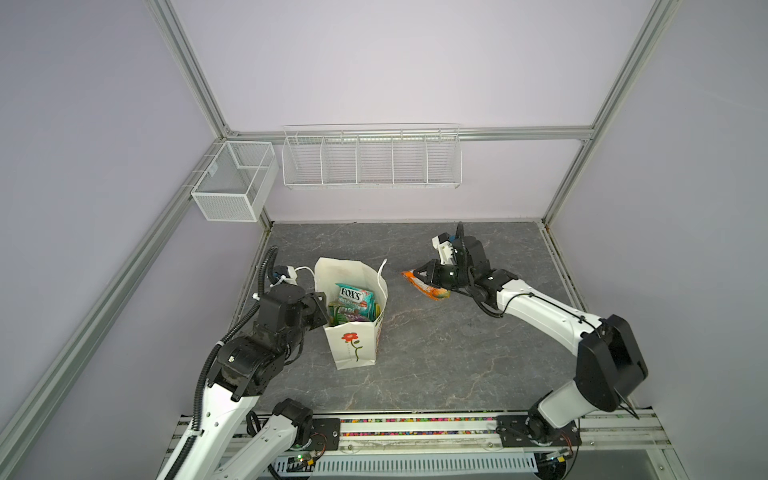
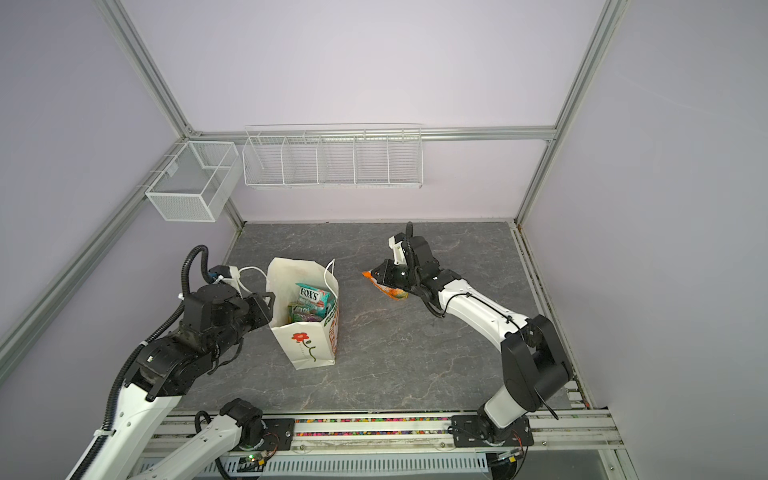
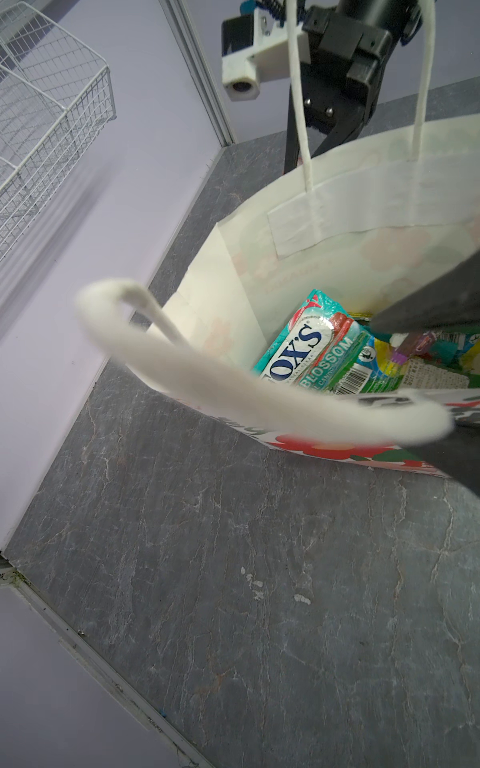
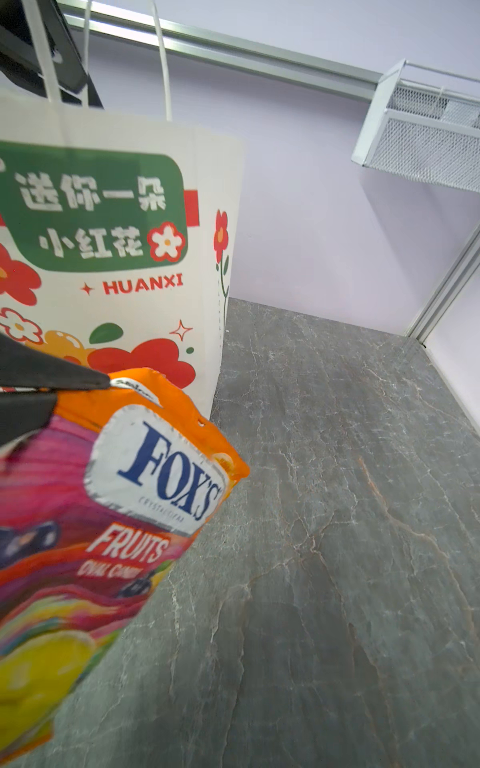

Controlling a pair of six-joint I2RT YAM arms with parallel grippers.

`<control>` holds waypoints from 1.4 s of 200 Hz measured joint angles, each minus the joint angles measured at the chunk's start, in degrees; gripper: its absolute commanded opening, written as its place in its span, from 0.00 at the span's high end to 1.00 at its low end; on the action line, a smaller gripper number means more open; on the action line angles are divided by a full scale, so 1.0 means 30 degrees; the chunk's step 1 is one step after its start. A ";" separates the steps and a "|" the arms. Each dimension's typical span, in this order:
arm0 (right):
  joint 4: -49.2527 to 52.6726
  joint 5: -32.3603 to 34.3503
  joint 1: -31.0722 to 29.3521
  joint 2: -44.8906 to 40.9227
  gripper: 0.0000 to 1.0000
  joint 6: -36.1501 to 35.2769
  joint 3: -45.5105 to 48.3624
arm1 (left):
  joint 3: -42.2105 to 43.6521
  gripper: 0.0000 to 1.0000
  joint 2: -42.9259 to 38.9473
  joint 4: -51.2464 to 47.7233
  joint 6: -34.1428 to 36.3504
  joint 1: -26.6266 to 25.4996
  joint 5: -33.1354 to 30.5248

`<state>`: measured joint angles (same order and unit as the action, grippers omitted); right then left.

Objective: Place the snacks into the paper bag
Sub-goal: 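Close the right gripper on the Fox's bag end and lift it, then carry the Fox's bag with the right gripper over the paper bag opening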

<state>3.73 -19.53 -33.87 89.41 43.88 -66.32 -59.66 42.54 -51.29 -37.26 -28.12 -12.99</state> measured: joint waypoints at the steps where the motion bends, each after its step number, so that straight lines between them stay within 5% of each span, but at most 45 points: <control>1: 0.0022 0.0015 -0.0007 -0.0022 0.93 -0.0015 -0.0007 | 0.0000 0.65 0.0000 0.0000 0.0000 0.0000 0.0000; 140: 0.3096 0.1749 -0.1239 -0.4306 0.93 -0.1829 -0.1464 | 0.0656 0.80 0.0131 0.0408 -0.0131 0.0000 0.0423; 280: 0.6135 0.3599 -0.4007 -0.5377 0.93 -0.4677 -0.5778 | 0.0714 0.90 0.0678 0.0984 -0.0393 0.0000 0.1005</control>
<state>22.13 -8.73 -45.89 73.28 29.85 -83.66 -57.52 44.58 -48.34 -38.44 -28.12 -9.98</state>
